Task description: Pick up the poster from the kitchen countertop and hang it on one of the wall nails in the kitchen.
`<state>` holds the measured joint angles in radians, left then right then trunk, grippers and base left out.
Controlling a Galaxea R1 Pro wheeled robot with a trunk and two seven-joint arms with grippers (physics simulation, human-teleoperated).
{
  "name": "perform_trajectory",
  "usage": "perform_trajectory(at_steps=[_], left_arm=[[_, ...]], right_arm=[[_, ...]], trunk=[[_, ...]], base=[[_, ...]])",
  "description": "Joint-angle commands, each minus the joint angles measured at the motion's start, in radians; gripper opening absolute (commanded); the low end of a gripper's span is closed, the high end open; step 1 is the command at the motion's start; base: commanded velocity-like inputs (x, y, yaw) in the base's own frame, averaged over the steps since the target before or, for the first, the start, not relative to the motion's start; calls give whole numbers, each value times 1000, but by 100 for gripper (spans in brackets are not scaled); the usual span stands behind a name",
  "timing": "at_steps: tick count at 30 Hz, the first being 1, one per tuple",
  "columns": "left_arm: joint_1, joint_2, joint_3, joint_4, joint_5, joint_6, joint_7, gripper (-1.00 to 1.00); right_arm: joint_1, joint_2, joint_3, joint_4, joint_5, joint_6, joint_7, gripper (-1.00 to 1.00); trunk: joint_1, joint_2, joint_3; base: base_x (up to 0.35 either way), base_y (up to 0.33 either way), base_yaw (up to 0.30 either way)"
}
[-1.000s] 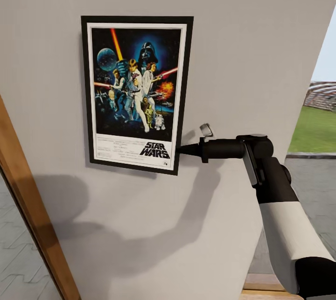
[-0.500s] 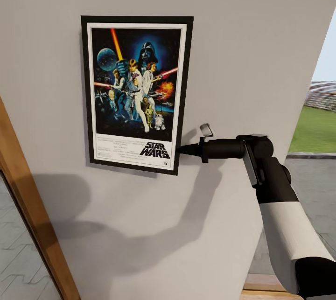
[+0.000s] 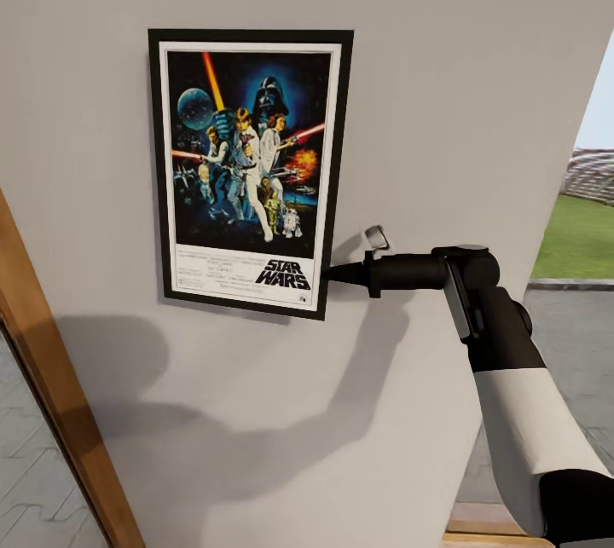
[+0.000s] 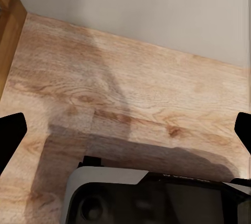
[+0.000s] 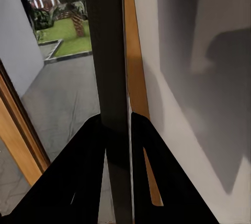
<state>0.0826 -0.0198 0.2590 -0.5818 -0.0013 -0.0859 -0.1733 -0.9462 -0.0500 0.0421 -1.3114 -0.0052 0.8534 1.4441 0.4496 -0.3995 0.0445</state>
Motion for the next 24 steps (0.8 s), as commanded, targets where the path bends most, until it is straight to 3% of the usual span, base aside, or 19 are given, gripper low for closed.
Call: perform_trajectory(at_steps=[1,24], left_arm=[[0,-2,8,-1,0,0,-9,100],[0,5,6,0,3,0,-9,100]], right_arm=[[0,-1,1,0,-1,12,2,-100],[1,-1,2,0,-1,12,2,-100]], trunk=[[0,-1,0],[0,-1,0]], base=[[0,0,0],[0,0,0]])
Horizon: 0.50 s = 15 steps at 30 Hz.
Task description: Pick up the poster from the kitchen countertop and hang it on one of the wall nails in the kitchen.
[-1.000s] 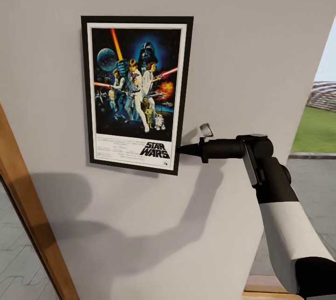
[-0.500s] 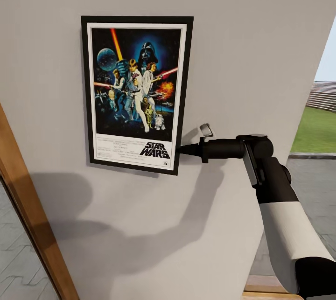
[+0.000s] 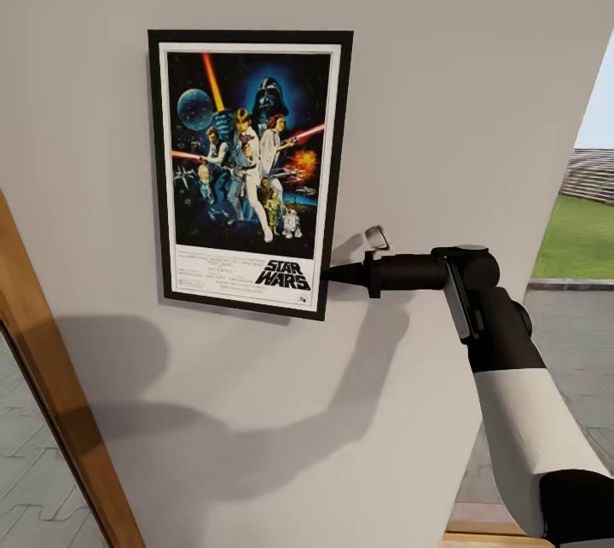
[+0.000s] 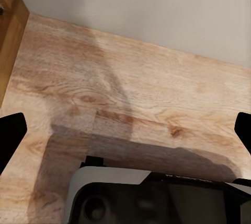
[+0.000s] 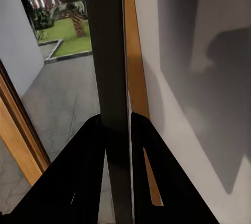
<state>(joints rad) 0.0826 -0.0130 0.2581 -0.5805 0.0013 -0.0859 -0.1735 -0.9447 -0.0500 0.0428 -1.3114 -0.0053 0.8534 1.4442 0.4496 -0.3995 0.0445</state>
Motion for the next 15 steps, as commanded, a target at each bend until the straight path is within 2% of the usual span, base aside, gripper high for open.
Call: perform_trajectory(at_steps=[1,4,10,14,15], left_arm=[[0,-1,7,0,0,0,-9,100],[0,-1,7,0,0,0,-9,100],[0,-1,7,0,0,0,-9,100],[0,-1,7,0,0,0,-9,100],[0,-1,7,0,0,0,-9,100]], right_arm=[[0,-1,1,0,-1,12,2,-100],[0,-1,1,0,-1,12,2,-100],[0,-1,1,-2,-1,12,2,-100],[0,-1,0,-4,-1,12,2,-100],[0,-1,0,-5,-1,12,2,100]], trunk=[[0,-1,0],[0,-1,0],[0,-1,0],[0,-1,0],[0,-1,0]], base=[[8,0,0],[124,0,0],[246,0,0],[70,0,0],[21,0,0]])
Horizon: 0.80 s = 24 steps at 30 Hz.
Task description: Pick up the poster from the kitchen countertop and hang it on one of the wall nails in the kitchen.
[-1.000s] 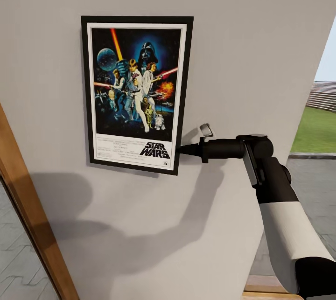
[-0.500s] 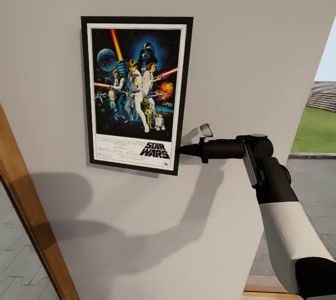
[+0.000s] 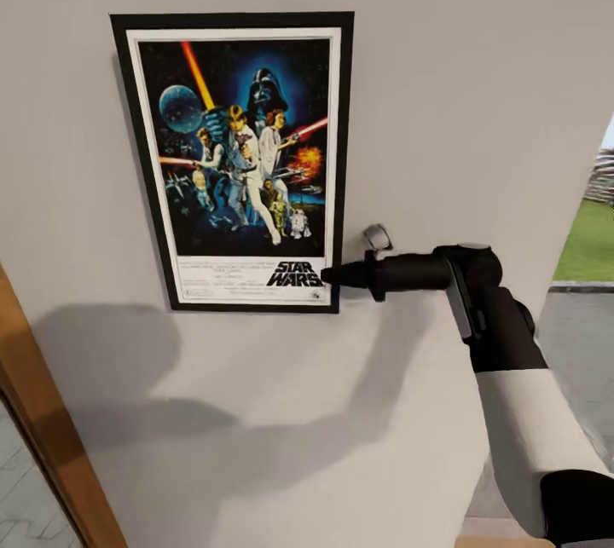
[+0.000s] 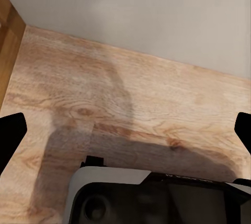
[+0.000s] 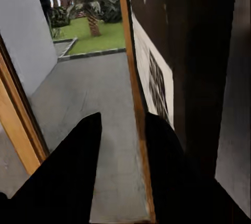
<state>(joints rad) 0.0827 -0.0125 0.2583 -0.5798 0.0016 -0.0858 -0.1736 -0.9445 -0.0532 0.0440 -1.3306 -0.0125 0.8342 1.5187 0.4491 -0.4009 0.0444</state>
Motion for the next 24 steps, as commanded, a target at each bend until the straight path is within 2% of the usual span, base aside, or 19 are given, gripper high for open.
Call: perform_trajectory(at_steps=[1,11,24], left_arm=[[0,-1,7,0,0,0,-9,100],[0,-1,7,1,0,0,-9,100],[0,-1,7,5,0,-10,-9,100]], right_arm=[[0,3,-1,14,6,32,-72,100],[0,3,-1,13,6,33,-73,100],[0,3,-1,15,8,33,-74,100]], trunk=[[1,1,0],[1,1,0],[1,1,0]], base=[[13,0,0],[-13,0,0],[-219,0,0]])
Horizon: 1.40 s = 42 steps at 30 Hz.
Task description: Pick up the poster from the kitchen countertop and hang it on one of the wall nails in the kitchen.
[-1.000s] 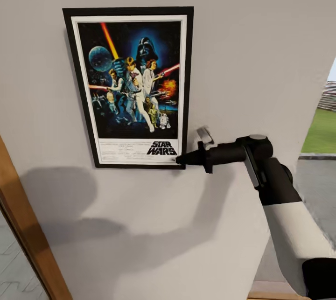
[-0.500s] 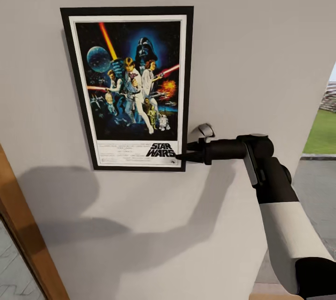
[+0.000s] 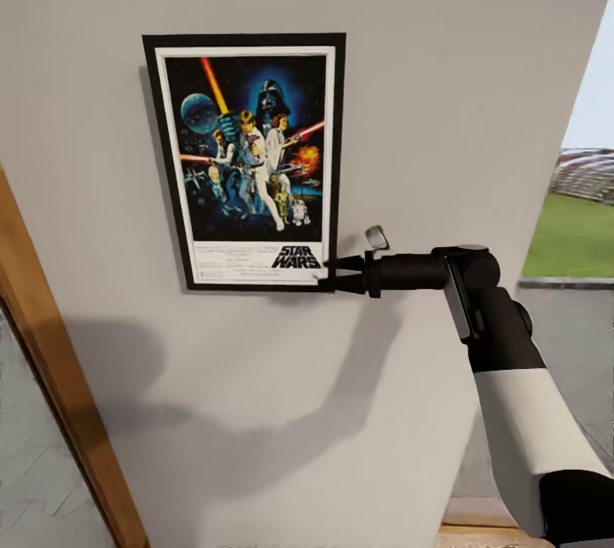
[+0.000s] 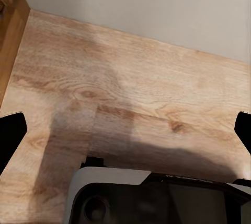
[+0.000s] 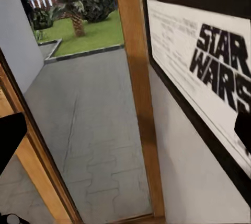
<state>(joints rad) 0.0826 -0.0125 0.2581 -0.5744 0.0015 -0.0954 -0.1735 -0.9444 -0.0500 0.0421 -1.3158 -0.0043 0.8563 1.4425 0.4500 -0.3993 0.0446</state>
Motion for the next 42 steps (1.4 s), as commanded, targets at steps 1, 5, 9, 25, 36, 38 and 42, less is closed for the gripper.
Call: perform_trajectory(at_steps=[1,5,9,25,36,38,42], left_arm=[[0,-1,7,-1,0,0,-9,100],[0,-1,7,-1,0,-1,-9,100],[0,-1,7,-2,0,-1,-9,100],[0,8,10,-3,0,0,-9,100],[0,21,13,-2,1,0,-9,100],[0,21,14,-2,2,0,-9,100],[0,22,14,-1,2,0,-9,100]], right_arm=[[0,-1,1,0,0,10,3,100],[0,-1,1,1,0,10,3,100],[4,-1,1,1,0,10,4,100],[124,-2,-1,-4,-2,6,11,100],[552,-53,-104,44,0,-313,71,100],[632,-60,-174,122,0,-398,79,100],[674,-77,-199,189,1,-430,96,100]], trunk=[[0,-1,0],[0,-1,0],[0,-1,0],[0,-1,0],[0,-1,0],[0,-1,0],[0,-1,0]], base=[[-199,0,0],[-274,0,0],[-306,-12,0],[-29,-4,0],[0,0,0],[0,0,0],[0,0,0]])
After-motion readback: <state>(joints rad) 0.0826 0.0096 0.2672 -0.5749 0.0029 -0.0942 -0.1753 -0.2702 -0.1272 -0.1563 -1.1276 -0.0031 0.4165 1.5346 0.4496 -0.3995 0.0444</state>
